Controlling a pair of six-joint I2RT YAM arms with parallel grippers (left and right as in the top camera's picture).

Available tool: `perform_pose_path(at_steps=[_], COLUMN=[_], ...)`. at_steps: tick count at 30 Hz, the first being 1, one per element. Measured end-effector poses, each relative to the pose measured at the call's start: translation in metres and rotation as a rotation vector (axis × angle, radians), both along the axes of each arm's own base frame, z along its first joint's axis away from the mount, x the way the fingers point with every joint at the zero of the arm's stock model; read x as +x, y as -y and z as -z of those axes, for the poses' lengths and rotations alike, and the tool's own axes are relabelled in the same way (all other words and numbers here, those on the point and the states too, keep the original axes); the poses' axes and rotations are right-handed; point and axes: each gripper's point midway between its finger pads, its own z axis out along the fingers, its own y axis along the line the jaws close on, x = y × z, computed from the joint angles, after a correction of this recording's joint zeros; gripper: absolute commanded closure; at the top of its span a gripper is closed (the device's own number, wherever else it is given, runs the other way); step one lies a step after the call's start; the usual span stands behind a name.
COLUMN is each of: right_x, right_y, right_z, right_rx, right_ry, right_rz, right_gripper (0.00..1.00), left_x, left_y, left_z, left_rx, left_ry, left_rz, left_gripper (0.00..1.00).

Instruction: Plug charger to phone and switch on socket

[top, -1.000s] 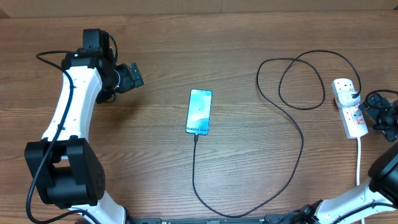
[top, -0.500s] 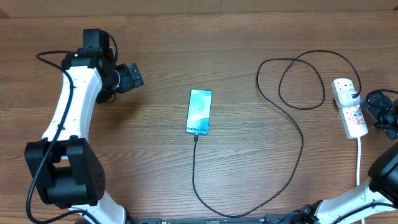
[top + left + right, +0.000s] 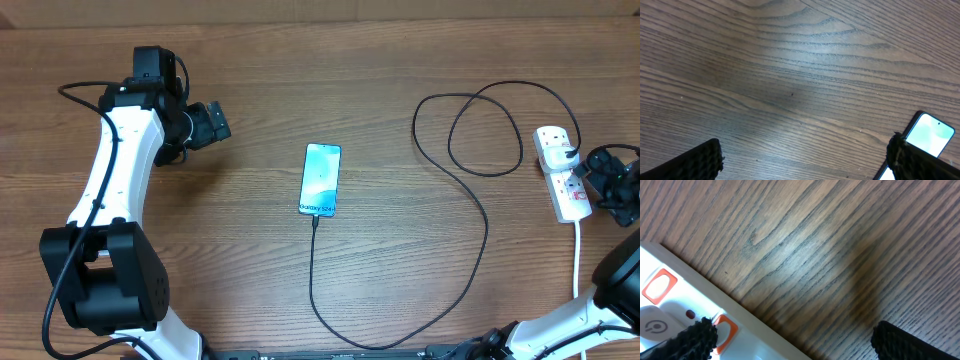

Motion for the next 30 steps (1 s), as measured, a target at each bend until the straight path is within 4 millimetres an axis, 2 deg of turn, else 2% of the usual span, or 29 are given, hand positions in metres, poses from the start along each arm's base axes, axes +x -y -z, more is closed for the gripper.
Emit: perform_pose_path(at_steps=[18, 30], right_x=[0.0052, 0.0014], right_y=[0.0048, 0.0015], right_z=[-0.0029, -0.0008], right_rx=[-0.021, -0.006], right_ry=[0.023, 0.007], right_rz=[0.000, 0.000], right_gripper=[0.00, 0.00], left_x=[0.0000, 0.0000], left_y=[0.0000, 0.0000], left_z=[0.0000, 0.0000], left_rx=[0.000, 0.000], left_ry=[0.000, 0.000], left_rz=[0.000, 0.000], left_gripper=[0.00, 0.00])
